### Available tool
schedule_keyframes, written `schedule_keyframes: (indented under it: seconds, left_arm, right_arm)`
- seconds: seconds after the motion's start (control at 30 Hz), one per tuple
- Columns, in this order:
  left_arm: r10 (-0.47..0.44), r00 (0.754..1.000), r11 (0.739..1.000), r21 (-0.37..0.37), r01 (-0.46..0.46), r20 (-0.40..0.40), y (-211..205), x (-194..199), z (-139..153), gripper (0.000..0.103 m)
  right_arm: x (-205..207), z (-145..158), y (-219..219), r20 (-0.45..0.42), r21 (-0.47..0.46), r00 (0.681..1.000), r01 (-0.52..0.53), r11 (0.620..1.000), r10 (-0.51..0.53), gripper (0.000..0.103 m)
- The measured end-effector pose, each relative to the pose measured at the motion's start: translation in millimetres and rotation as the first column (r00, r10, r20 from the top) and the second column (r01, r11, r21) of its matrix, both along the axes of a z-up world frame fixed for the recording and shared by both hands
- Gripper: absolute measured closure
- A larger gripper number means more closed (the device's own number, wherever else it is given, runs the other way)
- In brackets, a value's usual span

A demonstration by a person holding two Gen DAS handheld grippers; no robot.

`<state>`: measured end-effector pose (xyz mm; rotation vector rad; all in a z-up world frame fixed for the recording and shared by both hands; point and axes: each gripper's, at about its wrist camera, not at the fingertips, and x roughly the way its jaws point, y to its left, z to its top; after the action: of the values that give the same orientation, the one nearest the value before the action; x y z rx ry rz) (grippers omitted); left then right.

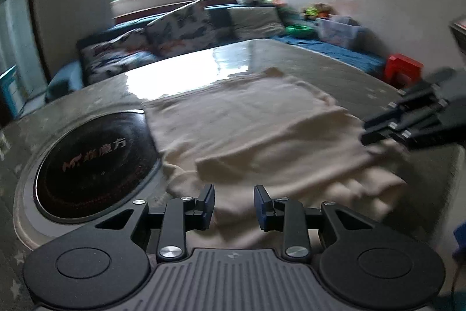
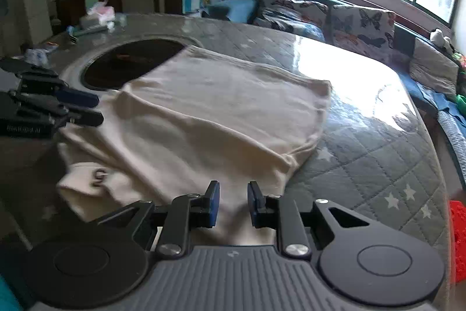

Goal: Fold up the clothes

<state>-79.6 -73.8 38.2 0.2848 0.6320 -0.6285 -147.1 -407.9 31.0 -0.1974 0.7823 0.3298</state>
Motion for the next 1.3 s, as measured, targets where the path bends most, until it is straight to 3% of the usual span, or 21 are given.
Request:
schedule_keyframes:
  seconds: [0.13,0.23,0.37,0.47,0.57,0.67,0.7,0.77,0.9,1.0,1.23,1.3]
  left_arm:
    - [-0.113,0.994,0.992,0.059,0.112,0.007,-1,-25,-7,0.066]
    - [-0.187,0.981,0.975,0.133,0.178,0.060,-9,-44,-14,0.066]
    - [-0.253,0.965,0.959,0.152,0.240,0.073,-17,-54,-19,0.066]
    - [-0.293,0.950,0.946,0.176,0.272,0.109,-17,-63,-20,0.061]
    - [-0.282,0.951,0.947,0.192,0.257,0.122,-21,-63,-23,0.061]
    - [-0.289,0.949,0.945,0.196,0.261,0.130,-26,-61,-28,0.062]
    - [-0.296,0.944,0.943,0.198,0.266,0.142,-28,-62,-29,0.062]
    - [-0.303,0.940,0.943,0.189,0.273,0.154,-31,-62,-30,0.065]
    - [-0.282,0.946,0.953,0.157,0.258,0.160,-34,-56,-28,0.093]
    - [-0.232,0.962,0.971,0.096,0.220,0.146,-31,-42,-16,0.094]
    - [-0.163,0.982,0.986,-0.002,0.164,0.096,-30,-1,3,0.094]
    - [-0.145,0.987,0.989,-0.018,0.146,0.074,-30,8,2,0.094]
  right_arm:
    - [-8,-3,5,-0.009,-0.024,1.000,-0.027,0.999,0.027,0.083]
    - [-14,-3,8,-0.012,-0.032,0.999,-0.044,0.999,0.043,0.083]
    - [-24,6,9,0.005,-0.053,0.998,-0.064,0.997,0.065,0.082]
    - [-32,12,7,0.015,-0.069,0.998,-0.067,0.995,0.068,0.081]
    - [-38,11,6,0.012,-0.091,0.997,-0.079,0.993,0.081,0.072]
    - [-44,6,10,0.004,-0.140,0.994,-0.107,0.984,0.109,0.071]
    - [-46,5,11,0.004,-0.156,0.993,-0.115,0.981,0.117,0.065]
    - [-52,3,13,0.013,-0.197,0.990,-0.136,0.971,0.141,0.054]
    - [-61,2,17,0.023,-0.249,0.980,-0.187,0.950,0.199,0.049]
    - [-65,-1,18,0.017,-0.269,0.971,-0.225,0.937,0.238,0.041]
    - [-57,-9,35,0.076,-0.284,0.946,-0.283,0.916,0.315,0.041]
    - [-51,-11,41,0.101,-0.280,0.941,-0.284,0.917,0.323,0.047]
